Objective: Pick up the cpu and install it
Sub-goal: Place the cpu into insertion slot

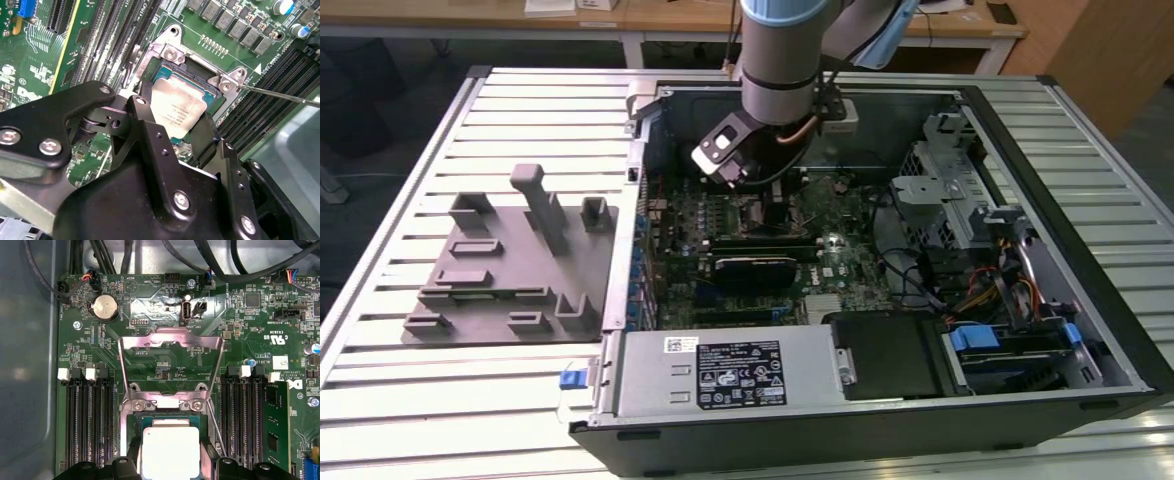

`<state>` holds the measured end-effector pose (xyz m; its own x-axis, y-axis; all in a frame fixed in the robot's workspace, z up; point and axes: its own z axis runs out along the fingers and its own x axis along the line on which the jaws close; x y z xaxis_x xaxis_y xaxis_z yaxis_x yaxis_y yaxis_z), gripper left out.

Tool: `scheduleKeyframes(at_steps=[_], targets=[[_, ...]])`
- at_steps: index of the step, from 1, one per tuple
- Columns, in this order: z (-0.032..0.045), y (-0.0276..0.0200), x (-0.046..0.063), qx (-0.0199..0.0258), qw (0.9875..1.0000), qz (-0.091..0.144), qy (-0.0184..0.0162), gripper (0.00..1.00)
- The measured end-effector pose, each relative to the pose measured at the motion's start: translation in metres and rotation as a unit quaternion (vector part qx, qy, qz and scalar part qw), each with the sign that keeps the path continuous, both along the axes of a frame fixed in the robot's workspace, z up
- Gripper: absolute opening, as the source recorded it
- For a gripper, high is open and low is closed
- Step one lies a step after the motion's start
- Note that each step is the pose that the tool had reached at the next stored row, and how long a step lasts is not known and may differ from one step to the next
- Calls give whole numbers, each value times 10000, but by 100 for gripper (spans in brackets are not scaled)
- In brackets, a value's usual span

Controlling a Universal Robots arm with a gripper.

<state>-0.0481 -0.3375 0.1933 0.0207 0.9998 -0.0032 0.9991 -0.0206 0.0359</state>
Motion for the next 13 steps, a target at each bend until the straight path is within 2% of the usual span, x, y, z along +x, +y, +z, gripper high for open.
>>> scheduleKeyframes(at_steps=[13], targets=[[-10, 0, -1, -1, 10000, 0, 1, 55]])
